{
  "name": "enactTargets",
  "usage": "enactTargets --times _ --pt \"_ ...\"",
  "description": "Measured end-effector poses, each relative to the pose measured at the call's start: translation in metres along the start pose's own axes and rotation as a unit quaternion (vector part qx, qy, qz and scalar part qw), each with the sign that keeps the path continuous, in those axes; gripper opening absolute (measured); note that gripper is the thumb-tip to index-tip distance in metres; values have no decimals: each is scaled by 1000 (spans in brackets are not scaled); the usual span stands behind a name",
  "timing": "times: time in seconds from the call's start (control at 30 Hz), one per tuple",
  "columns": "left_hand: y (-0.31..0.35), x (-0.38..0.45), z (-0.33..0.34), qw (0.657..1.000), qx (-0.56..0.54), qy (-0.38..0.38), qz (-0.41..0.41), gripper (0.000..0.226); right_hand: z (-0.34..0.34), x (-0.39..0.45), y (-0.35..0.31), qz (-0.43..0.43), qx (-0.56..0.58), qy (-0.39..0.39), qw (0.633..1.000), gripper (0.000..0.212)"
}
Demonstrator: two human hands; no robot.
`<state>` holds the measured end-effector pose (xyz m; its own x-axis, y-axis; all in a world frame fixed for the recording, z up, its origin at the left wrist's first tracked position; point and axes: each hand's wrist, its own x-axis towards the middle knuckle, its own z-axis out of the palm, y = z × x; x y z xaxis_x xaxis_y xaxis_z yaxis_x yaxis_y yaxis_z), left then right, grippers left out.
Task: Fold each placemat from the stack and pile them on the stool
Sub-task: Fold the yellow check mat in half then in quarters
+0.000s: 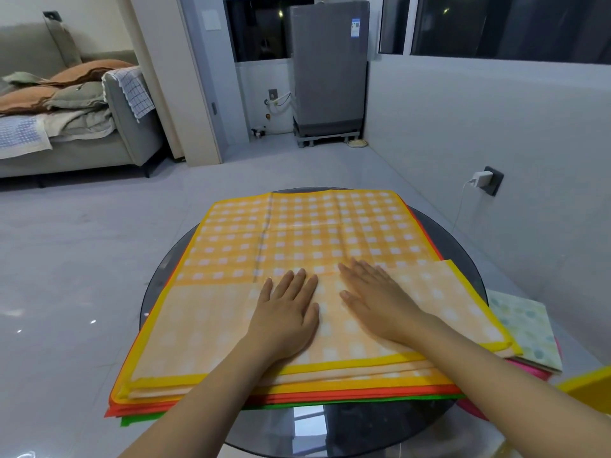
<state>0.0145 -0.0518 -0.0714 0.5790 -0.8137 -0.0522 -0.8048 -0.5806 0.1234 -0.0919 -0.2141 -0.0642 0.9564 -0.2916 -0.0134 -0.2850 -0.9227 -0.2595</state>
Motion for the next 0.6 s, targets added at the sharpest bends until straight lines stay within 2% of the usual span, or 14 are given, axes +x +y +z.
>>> enactTargets --times 0.13,0.33,0.53,0.6 --pt "-1 0 1 1000 0 9 3 54 7 9 -16 -54 -24 -16 998 53" --pt "-16 -5 1 1000 -3 16 -4 56 9 11 -15 -57 -41 -29 997 53" --pt "-70 -22 -2 997 -3 28 -67 81 11 10 -14 -53 -37 -37 997 52" --pt "-83 -31 -3 995 1 30 -95 81 11 10 -14 -52 -38 -38 997 53"
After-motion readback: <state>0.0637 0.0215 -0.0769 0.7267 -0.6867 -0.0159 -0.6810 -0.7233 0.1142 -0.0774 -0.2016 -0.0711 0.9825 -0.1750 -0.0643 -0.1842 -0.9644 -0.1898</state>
